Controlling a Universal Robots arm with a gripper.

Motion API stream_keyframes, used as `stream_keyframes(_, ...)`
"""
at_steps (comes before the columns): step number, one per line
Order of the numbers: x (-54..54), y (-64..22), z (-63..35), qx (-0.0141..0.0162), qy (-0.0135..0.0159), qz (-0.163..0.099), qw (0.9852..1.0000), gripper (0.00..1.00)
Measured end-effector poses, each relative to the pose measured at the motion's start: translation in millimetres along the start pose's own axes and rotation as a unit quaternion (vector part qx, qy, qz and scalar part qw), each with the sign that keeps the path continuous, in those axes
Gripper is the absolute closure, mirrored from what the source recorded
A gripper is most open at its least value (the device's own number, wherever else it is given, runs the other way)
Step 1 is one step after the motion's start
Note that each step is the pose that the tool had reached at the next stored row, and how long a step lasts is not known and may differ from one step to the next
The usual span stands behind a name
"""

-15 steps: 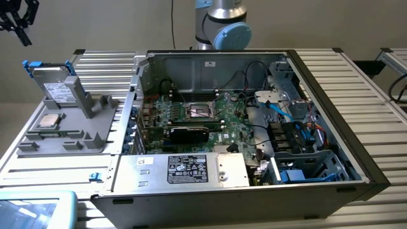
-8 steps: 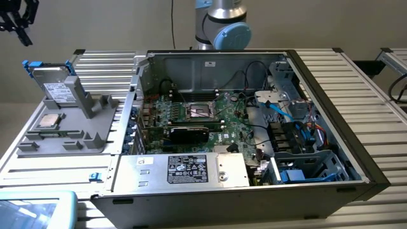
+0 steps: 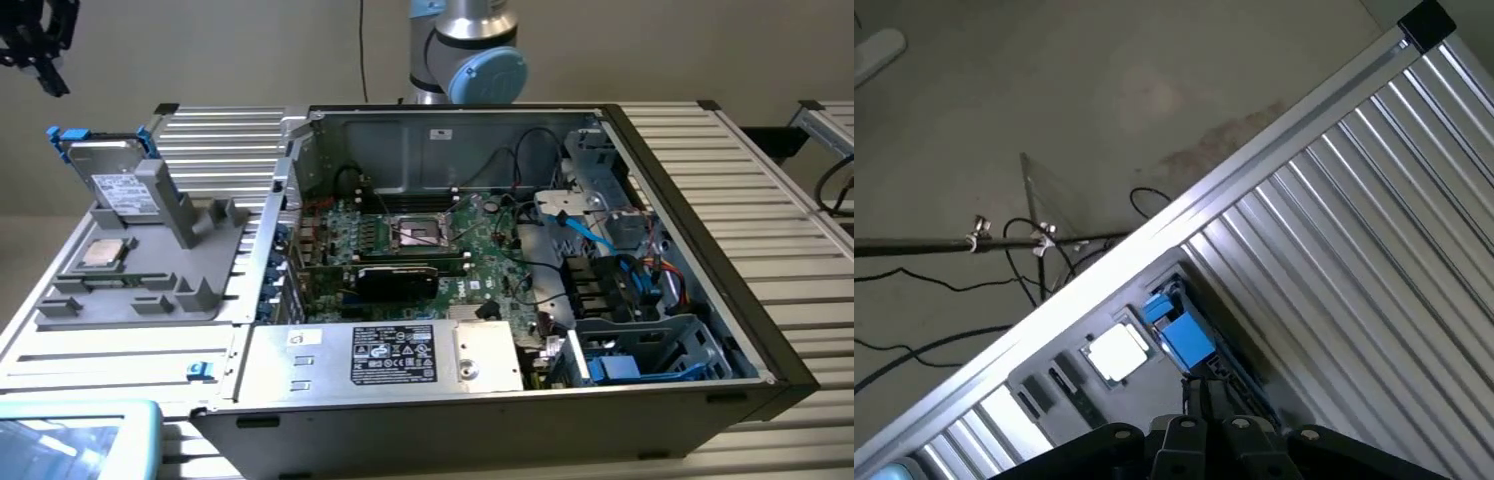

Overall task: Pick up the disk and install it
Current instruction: 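Pick up the disk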

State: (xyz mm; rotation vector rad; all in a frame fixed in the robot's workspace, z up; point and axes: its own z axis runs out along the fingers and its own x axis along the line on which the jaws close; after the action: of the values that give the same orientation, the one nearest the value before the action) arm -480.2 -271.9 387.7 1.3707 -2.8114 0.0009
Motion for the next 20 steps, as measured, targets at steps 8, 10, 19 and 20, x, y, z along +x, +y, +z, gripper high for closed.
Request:
stream_keyframes(8,0.0,0.0,0.1,0.0009,0.0004,-0.072,0.9974,0.89)
stream_keyframes(10,0.0,0.0,0.2,0.0012,0.0005,-0.091,0.9959,0.89)
stream_keyframes(19,0.0,0.0,0.3,0.0022,0.0009,-0.172,0.9852,0.89)
stream_keyframes(20,0.0,0.0,0.3,0.0022,0.001,-0.181,0.9835,0.89)
